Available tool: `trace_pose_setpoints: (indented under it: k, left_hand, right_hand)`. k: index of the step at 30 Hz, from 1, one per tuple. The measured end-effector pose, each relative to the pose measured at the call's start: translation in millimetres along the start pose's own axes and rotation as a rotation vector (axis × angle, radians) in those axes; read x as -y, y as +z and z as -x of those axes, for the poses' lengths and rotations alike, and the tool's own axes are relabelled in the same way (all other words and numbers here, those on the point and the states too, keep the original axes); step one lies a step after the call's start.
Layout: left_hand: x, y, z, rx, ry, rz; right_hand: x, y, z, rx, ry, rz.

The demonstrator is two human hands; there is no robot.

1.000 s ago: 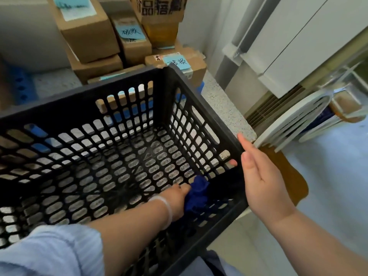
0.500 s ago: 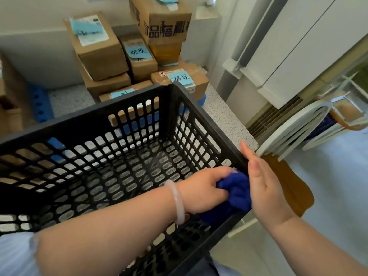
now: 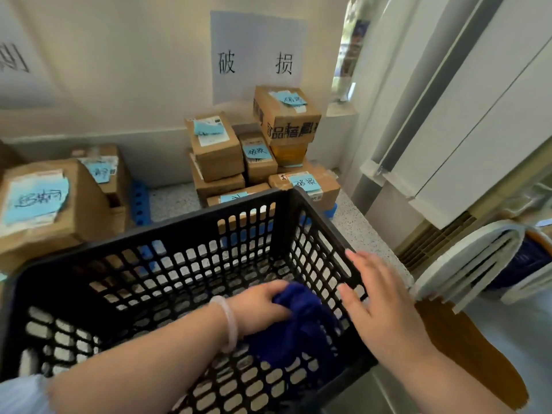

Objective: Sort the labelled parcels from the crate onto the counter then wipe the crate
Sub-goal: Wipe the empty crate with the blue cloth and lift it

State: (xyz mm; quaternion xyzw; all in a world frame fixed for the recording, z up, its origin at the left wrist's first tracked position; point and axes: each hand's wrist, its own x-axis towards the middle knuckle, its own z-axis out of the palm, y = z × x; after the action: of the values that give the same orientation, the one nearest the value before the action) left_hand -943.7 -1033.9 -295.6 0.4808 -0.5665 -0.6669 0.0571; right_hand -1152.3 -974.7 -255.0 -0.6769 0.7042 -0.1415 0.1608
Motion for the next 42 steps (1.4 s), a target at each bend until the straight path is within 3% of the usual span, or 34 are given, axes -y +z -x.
trace_pose_setpoints:
  k: [3, 7, 10, 14, 17, 20, 22, 24, 26, 27, 30, 42]
  left_hand:
    - [-15, -18, 33, -0.127, 0.136, 0.275]
    - [-16, -20, 68, -0.202, 0.296, 0.579]
    - [-11, -13, 87, -0.182, 0.34, 0.688]
    - [2, -12, 105, -0.265, 0.324, 0.652]
    - [6, -17, 125, -0.462, 0.27, 0.47]
    - [17, -28, 158, -0.79, 0.227, 0.076]
    - [42, -38, 184, -1.033, 0.095, -0.326]
    - [74, -48, 206, -1.202, -0.174, -0.593]
    - [103, -54, 221, -1.2, -0.444, -0.512]
    - [113, -55, 223, -1.154, -0.485, -0.386]
    - [130, -51, 219, -1.048, -0.399, -0.135]
    - [129, -46, 227, -1.002, -0.258, -0.062]
  right_hand:
    - [34, 5, -8, 0.122, -0.096, -0.315]
    - [68, 21, -16, 0.51, 0.008, -0.955]
    - [85, 34, -21, 0.498, 0.017, -1.051]
    - [101, 39, -24, 0.519, 0.033, -1.057]
    - [116, 43, -25, 0.595, 0.018, -1.054]
    - [128, 52, -34, 0.509, 0.005, -0.959]
    - [130, 55, -41, 0.448, 0.046, -0.954]
    - [126, 56, -48, 0.41, 0.073, -0.948]
    - [119, 58, -51, 0.39, 0.095, -0.955]
    - [116, 58, -51, 0.383, 0.097, -0.963]
    - [110, 58, -47, 0.377, 0.111, -0.951]
    - [115, 64, -32, 0.313, 0.053, -0.87]
